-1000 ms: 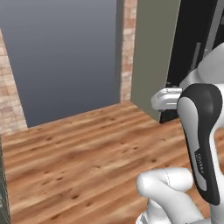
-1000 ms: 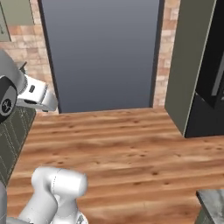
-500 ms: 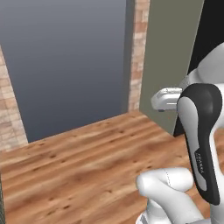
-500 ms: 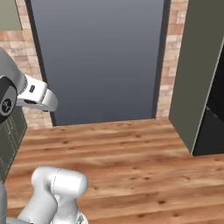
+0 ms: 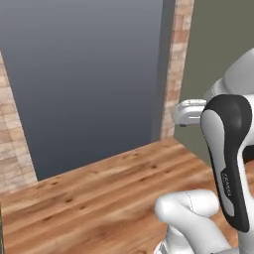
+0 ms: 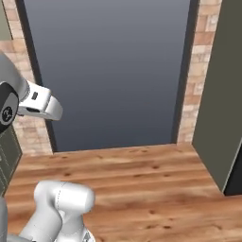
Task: There is a bowl on the dining counter. Grab a lemon wedge from the fridge and place it in the bowl. Then get the liquor bottle and glass cup from the cabinet and place them next to the bowl.
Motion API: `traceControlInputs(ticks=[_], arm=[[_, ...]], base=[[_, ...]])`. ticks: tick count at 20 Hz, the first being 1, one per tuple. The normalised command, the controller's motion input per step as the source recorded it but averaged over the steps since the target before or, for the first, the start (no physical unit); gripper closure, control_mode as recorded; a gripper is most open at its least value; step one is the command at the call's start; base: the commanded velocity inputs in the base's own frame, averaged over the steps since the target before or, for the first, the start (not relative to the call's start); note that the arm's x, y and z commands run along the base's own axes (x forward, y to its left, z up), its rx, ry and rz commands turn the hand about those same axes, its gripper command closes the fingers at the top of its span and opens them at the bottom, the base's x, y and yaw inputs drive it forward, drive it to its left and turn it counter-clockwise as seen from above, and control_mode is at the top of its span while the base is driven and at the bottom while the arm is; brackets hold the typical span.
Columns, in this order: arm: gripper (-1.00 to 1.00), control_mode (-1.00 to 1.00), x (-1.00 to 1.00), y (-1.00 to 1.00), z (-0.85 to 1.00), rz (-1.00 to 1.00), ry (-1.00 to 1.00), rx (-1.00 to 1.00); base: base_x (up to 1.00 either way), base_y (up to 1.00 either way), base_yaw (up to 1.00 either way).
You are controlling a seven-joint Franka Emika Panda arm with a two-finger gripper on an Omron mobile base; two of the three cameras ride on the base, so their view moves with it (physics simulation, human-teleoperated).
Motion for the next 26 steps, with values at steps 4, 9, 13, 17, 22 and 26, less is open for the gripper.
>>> traceControlInputs(ticks=[4,9,13,17,22,26], arm=[[-1.0,1.0,0.0,0.0,0.0,0.0,0.0,0.0],[-1.0,1.0,0.0,0.0,0.0,0.0,0.0,0.0],[-1.0,1.0,0.0,0.0,0.0,0.0,0.0,0.0],[-1.0,1.0,0.0,0.0,0.0,0.0,0.0,0.0],[-1.0,1.0,0.0,0.0,0.0,0.0,0.0,0.0],[-1.0,1.0,0.0,0.0,0.0,0.0,0.0,0.0]], base=[[1.0,0.0,0.2],[1.0,-0.02,0.32],[1.0,-0.11,0.43],[1.0,-0.2,0.49],[1.0,-0.26,0.56],[0.9,-0.27,0.63]])
